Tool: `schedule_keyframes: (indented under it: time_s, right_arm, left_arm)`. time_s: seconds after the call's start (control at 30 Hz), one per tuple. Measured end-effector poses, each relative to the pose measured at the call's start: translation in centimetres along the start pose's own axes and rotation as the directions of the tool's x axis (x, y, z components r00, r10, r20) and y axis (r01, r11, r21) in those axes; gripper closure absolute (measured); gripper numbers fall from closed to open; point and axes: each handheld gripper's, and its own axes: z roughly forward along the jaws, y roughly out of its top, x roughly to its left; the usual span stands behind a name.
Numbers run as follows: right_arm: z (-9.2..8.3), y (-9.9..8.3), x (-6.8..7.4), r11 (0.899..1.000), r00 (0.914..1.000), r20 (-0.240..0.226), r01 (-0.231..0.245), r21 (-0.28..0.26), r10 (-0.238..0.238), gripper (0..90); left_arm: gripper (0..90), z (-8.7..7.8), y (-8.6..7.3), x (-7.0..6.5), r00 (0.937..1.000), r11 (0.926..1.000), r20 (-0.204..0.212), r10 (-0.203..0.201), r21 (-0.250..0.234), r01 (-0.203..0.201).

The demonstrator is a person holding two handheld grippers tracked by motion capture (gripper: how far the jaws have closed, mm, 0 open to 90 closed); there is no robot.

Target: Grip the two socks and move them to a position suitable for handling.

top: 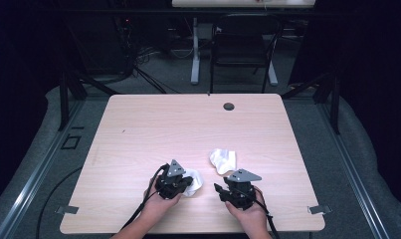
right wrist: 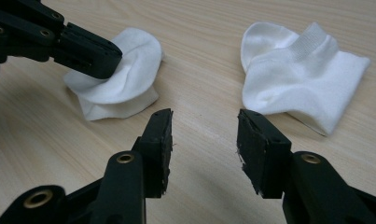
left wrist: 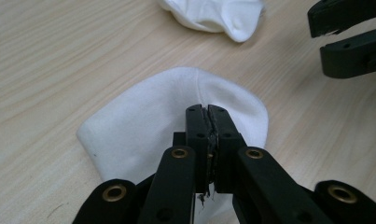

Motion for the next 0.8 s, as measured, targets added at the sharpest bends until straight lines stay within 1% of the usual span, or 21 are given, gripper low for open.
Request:
schedule_keyframes:
  time_s: [0.1, 0.2, 0.23, 0.27, 0.33, 0.37, 0.47, 0.5, 0.53, 0.63, 0.67, 0.7, 0.73, 0.8]
  right_arm:
    - [0.1, 0.0, 0.1, 1.0, 1.0, -0.002, 0.003, 0.004, -0.003, 56.6]
    - [0.3, 0.1, 0.4, 1.0, 0.9998, -0.015, 0.017, 0.012, -0.017, 60.8]
    - [0.4, 0.1, 0.6, 1.0, 0.9995, -0.021, 0.023, 0.019, -0.022, 62.6]
    - [0.6, 0.1, 0.7, 0.999, 0.9993, -0.027, 0.026, 0.019, -0.025, 64.8]
    - [0.9, 0.2, 1.0, 0.999, 0.9986, -0.036, 0.04, 0.034, -0.039, 69.1]
    - [1.1, 0.2, 1.2, 0.998, 0.9982, -0.04, 0.047, 0.041, -0.045, 73.3]
    - [2.0, 0.5, 1.8, 0.996, 0.9955, -0.078, 0.059, 0.059, -0.054, 82.8]
    - [2.2, 0.6, 2.0, 0.996, 0.9952, -0.079, 0.063, 0.06, -0.058, 84.5]
    - [2.5, 0.8, 2.2, 0.995, 0.9941, -0.081, 0.077, 0.068, -0.071, 85.7]
    - [3.6, 1.2, 3.1, 0.993, 0.9918, -0.098, 0.089, 0.078, -0.082, 87.6]
    - [3.9, 1.3, 3.3, 0.991, 0.9899, -0.104, 0.106, 0.087, -0.097, 88.1]
    - [4.1, 1.5, 3.6, 0.988, 0.9886, -0.099, 0.123, 0.094, -0.114, 88.5]
    - [4.5, 1.6, 3.8, 0.987, 0.9881, -0.094, 0.131, 0.095, -0.122, 88.6]
    - [5.1, 1.6, 3.9, 0.985, 0.9879, -0.092, 0.134, 0.104, -0.125, 89.1]
  left_arm:
    - [88.4, -0.5, 0.2, 0.0, 1.0, 0.9999, 0.009, -0.004, -0.016, 0.005]
    - [88.5, -0.7, 0.2, -0.1, 0.9999, 0.9996, 0.013, -0.006, -0.026, 0.006]
    - [88.5, -1.0, 0.3, -0.1, 0.9997, 0.9994, 0.021, -0.01, -0.032, 0.011]
    - [88.5, -1.1, 0.3, 0.0, 0.9997, 0.9993, 0.023, -0.007, -0.038, 0.008]
    - [88.6, -1.3, 0.3, 0.0, 0.9994, 0.9988, 0.029, -0.019, -0.045, 0.02]
    - [88.7, -1.3, 0.4, 0.0, 0.9991, 0.9983, 0.033, -0.026, -0.051, 0.028]
    - [88.7, -1.5, 0.4, 0.1, 0.998, 0.9971, 0.047, -0.043, -0.062, 0.045]
    - [88.7, -1.6, 0.4, 0.1, 0.9978, 0.9968, 0.048, -0.045, -0.064, 0.048]
    - [88.7, -1.6, 0.5, 0.1, 0.9975, 0.9965, 0.05, -0.049, -0.065, 0.052]
    - [88.7, -1.7, 0.5, 0.2, 0.9976, 0.9965, 0.05, -0.048, -0.067, 0.051]
    - [88.7, -1.7, 0.5, 0.3, 0.9975, 0.9965, 0.05, -0.05, -0.065, 0.053]
    - [88.7, -1.7, 0.5, 0.3, 0.9972, 0.9961, 0.05, -0.055, -0.066, 0.059]
    - [88.7, -1.7, 0.5, 0.4, 0.9973, 0.996, 0.048, -0.054, -0.068, 0.058]
    - [88.7, -1.8, 0.5, 0.5, 0.9975, 0.9959, 0.046, -0.054, -0.07, 0.057]
